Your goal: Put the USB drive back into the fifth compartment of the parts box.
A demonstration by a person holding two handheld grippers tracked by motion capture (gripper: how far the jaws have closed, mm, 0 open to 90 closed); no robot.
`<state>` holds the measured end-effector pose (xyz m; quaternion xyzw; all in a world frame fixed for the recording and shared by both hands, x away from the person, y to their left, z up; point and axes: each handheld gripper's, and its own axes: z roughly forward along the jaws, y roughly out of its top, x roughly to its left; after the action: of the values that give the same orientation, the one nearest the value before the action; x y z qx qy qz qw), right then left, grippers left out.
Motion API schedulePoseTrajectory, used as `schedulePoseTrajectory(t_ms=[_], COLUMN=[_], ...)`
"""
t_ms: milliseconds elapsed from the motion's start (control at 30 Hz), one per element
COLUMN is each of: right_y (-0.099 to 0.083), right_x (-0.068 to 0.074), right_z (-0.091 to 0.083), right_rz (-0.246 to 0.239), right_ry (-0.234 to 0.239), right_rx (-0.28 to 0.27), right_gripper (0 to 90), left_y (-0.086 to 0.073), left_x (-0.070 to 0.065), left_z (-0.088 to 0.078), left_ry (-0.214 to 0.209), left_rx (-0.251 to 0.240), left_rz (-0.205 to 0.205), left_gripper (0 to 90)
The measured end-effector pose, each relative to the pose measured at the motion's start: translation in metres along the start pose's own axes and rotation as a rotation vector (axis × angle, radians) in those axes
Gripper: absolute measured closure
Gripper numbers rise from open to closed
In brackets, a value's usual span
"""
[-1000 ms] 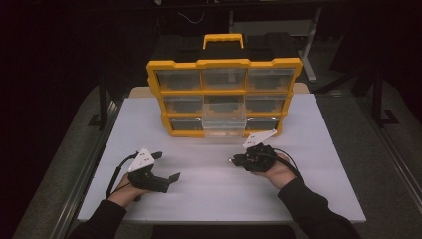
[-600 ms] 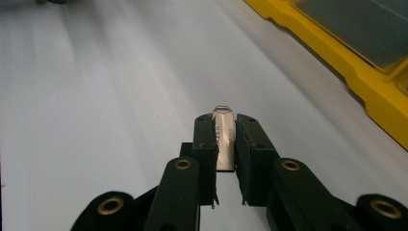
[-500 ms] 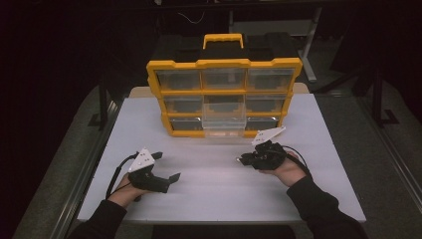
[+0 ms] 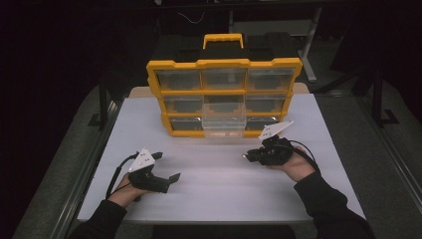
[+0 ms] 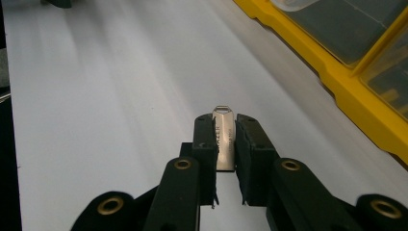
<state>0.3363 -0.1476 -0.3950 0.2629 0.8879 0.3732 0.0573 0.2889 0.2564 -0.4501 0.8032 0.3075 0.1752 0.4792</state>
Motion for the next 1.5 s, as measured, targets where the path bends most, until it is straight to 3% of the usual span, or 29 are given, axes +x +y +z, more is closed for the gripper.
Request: schedulePoseTrajectory(t_ms=[600,1500], right_y=[0.010,0.038], right_x=[-0.006,-0.014], right_z=[-0.021,-0.065], right_rz=[0.004,0.000], right_ry=[-0.003,-0.020], right_rx=[0.015,-0.009], right_gripper=[77.7,77.7], left_y=[0.000,0.000], left_x=[0.000,-0.001], left_z=[0.001,0.001], left_ry=[-0.002,-0.008], left_rx=[0.003,0.006], left_rz=[0.003,0.007], left_gripper=[0.0,0.0])
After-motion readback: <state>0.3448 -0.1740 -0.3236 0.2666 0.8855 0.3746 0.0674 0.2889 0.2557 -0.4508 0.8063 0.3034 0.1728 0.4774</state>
